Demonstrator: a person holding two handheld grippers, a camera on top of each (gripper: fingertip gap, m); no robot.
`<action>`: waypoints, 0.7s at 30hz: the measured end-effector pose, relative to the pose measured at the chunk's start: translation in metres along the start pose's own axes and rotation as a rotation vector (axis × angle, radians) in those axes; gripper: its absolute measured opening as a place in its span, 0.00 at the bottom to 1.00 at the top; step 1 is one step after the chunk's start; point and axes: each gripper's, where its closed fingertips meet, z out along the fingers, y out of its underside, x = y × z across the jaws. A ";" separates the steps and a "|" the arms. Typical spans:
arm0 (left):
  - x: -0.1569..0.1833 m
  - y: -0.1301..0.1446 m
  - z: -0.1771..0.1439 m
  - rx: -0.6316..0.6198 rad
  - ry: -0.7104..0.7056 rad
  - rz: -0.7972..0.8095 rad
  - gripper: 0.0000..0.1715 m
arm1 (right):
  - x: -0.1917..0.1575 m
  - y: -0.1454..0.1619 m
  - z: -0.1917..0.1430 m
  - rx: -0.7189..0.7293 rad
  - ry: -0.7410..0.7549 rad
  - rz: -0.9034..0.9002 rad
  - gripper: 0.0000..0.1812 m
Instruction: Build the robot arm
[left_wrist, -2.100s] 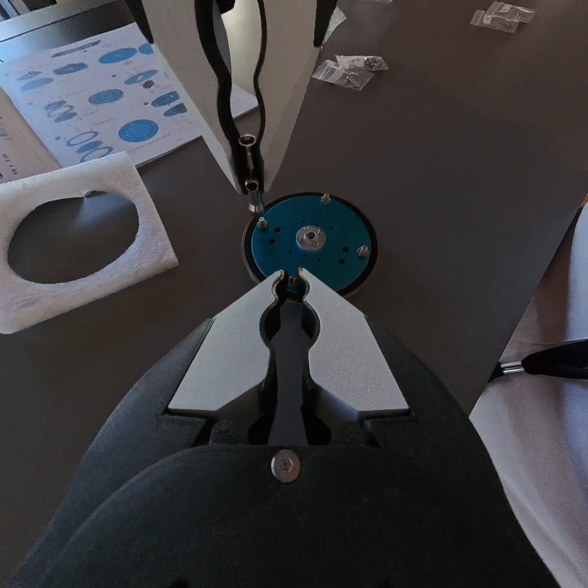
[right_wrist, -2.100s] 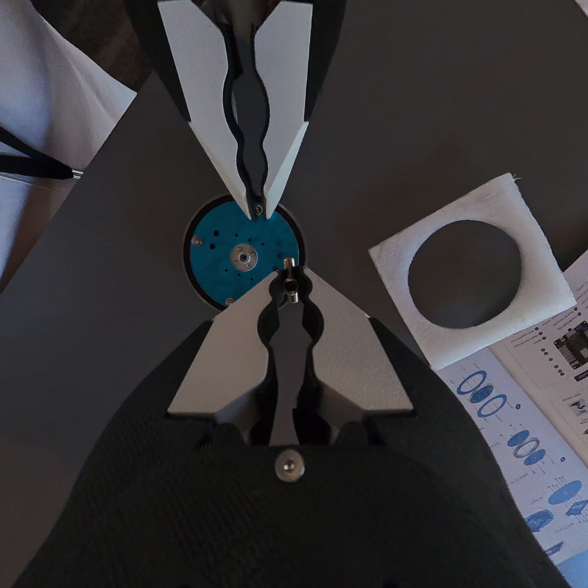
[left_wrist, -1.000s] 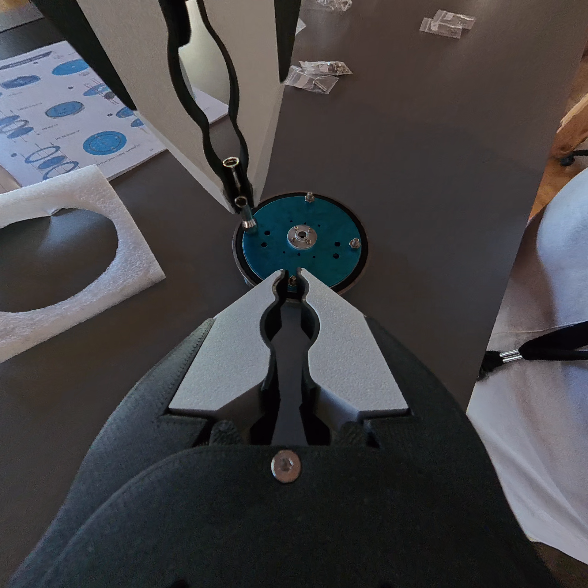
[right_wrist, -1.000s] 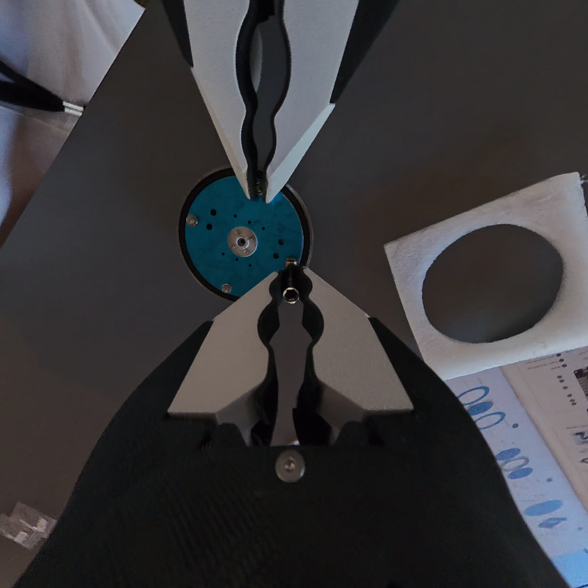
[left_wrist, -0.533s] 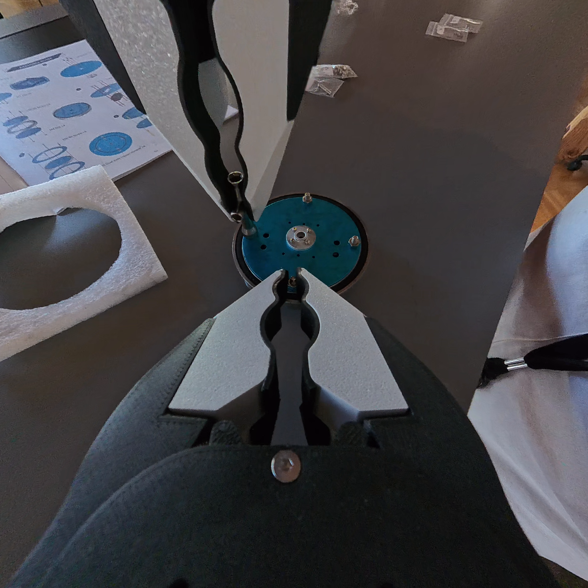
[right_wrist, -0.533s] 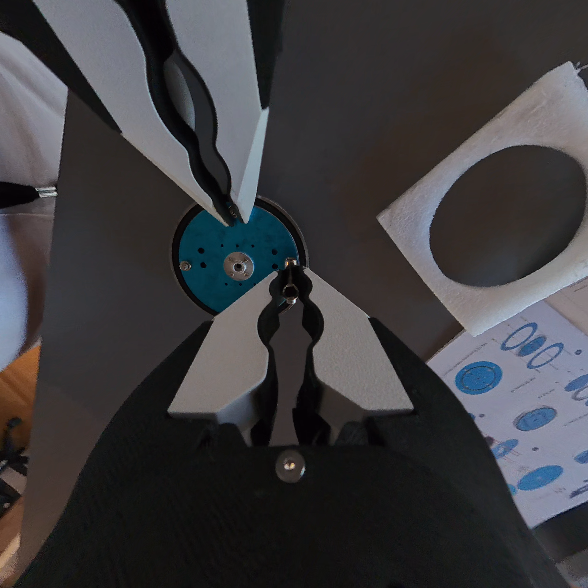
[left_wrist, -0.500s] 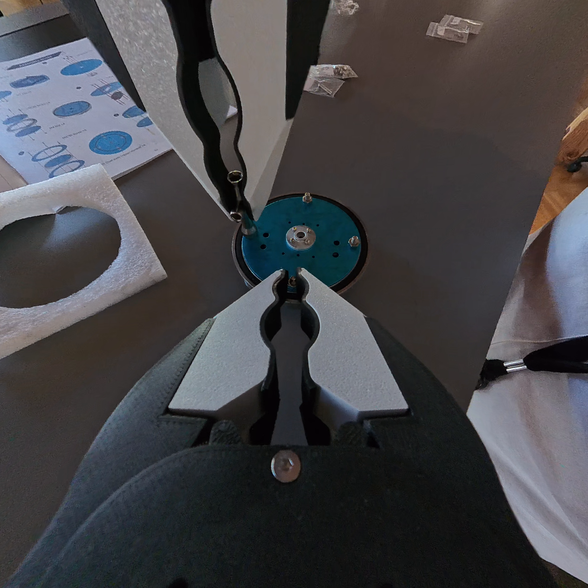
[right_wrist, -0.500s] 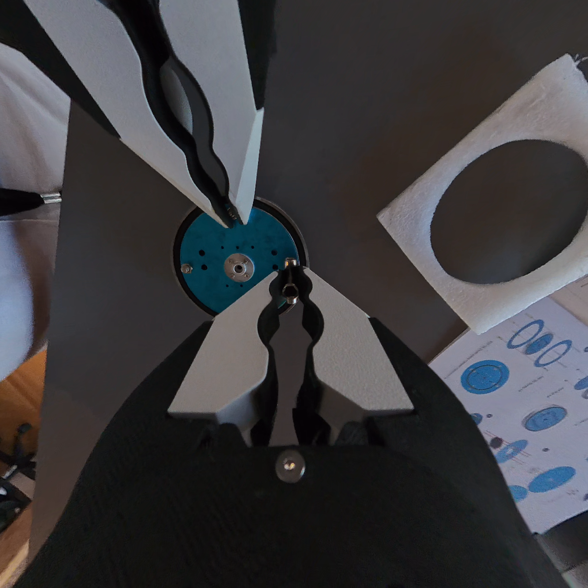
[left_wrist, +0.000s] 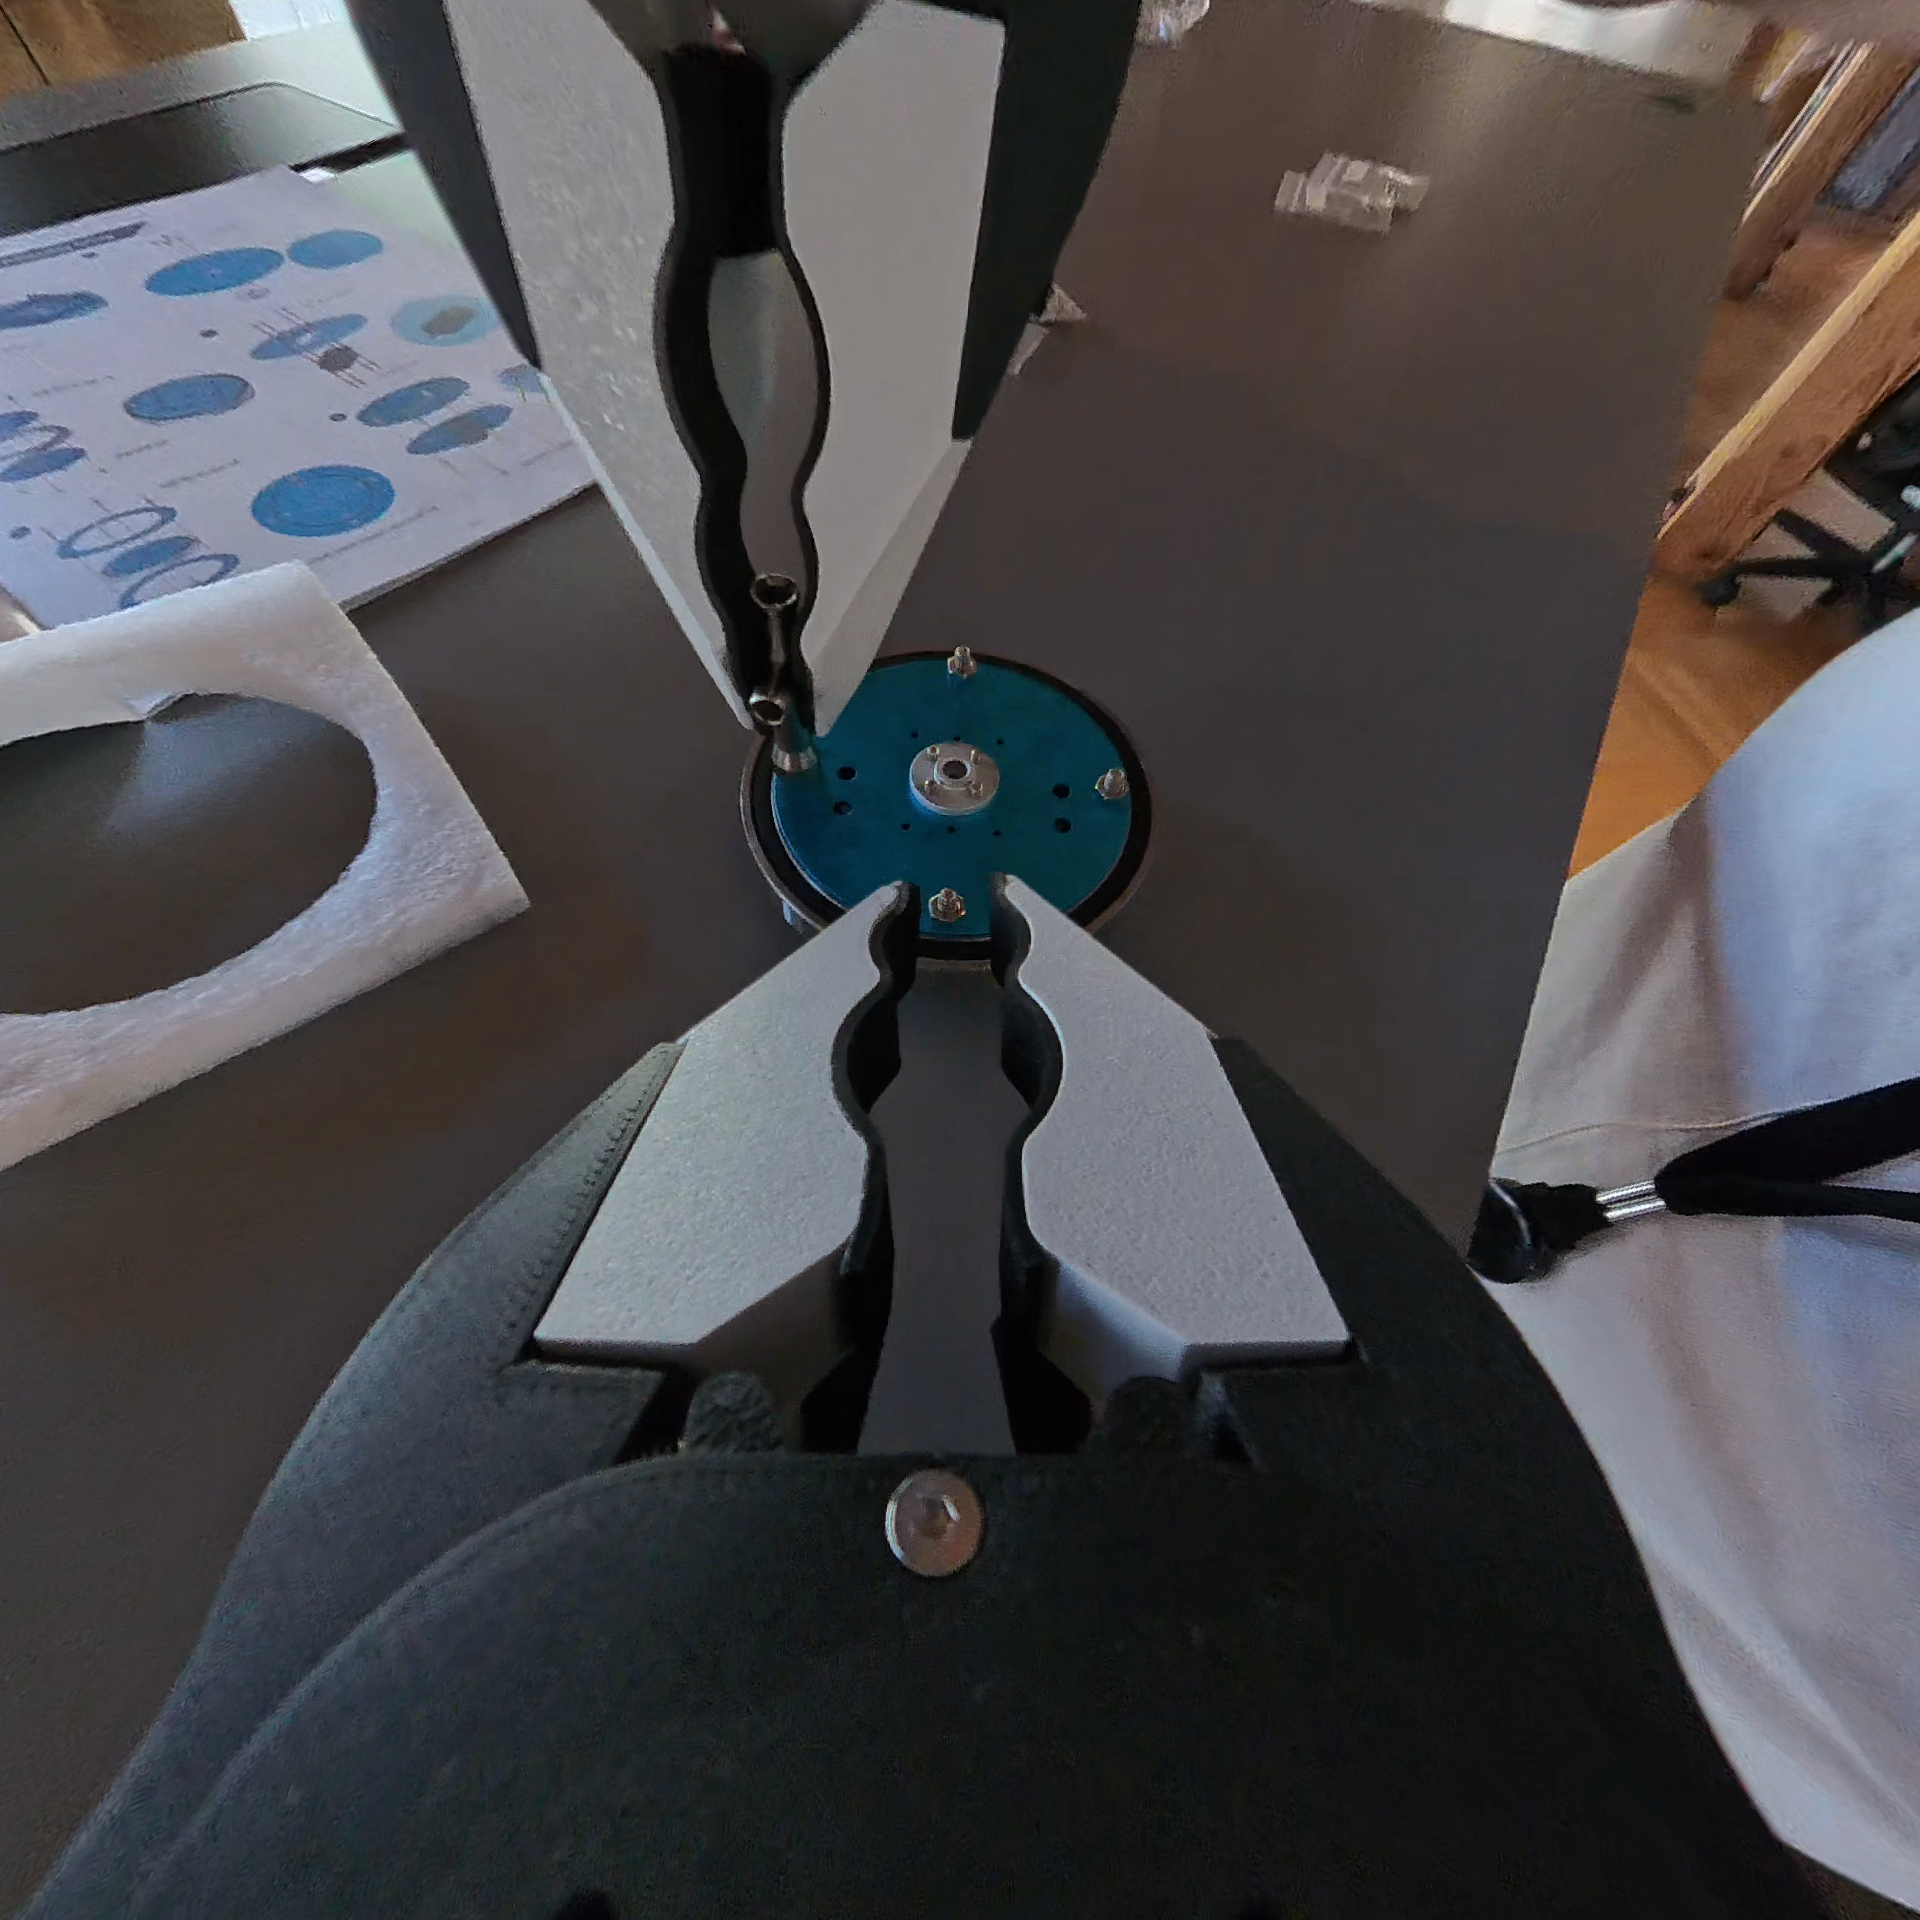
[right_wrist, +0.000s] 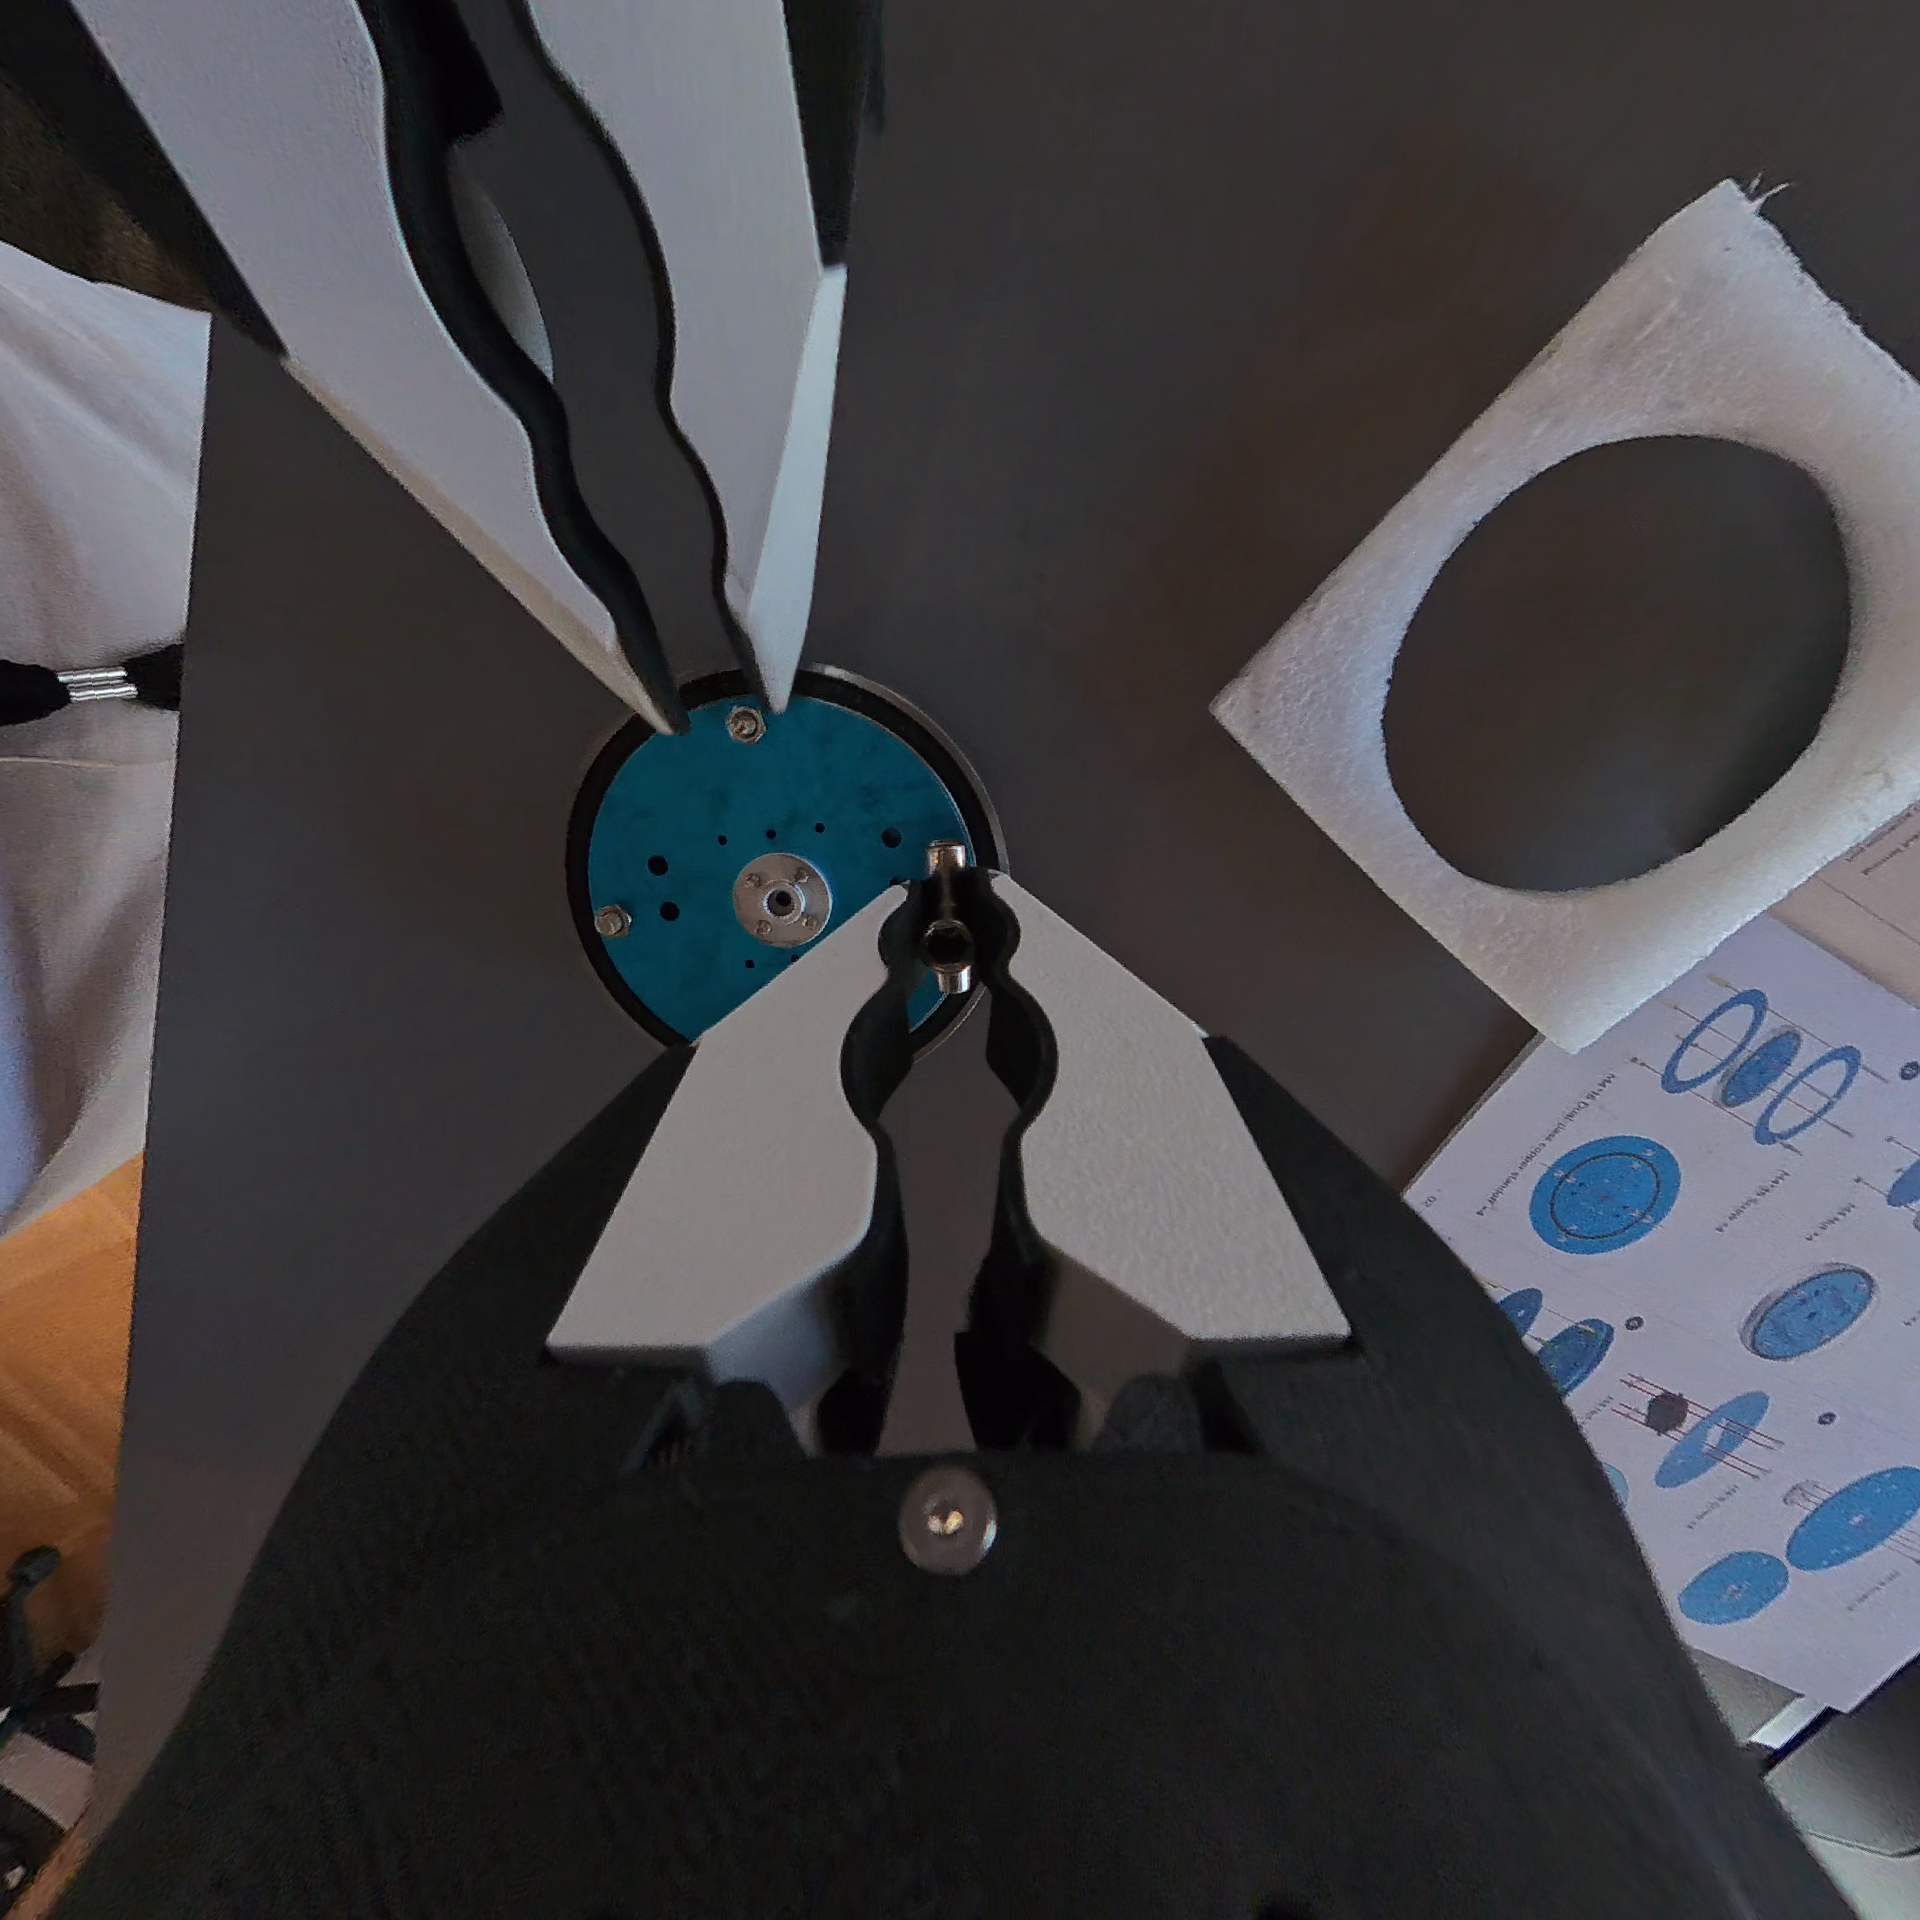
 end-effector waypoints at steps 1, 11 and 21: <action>0.000 0.003 0.003 -0.023 -0.003 0.011 0.07 | 0.000 0.000 0.000 -0.001 0.002 0.004 0.04; 0.000 0.004 0.009 -0.046 -0.086 0.106 0.02 | 0.000 0.000 0.000 -0.010 0.012 0.050 0.04; 0.009 0.000 0.022 -0.053 -0.101 0.078 0.00 | -0.004 -0.002 0.001 0.047 0.057 0.249 0.04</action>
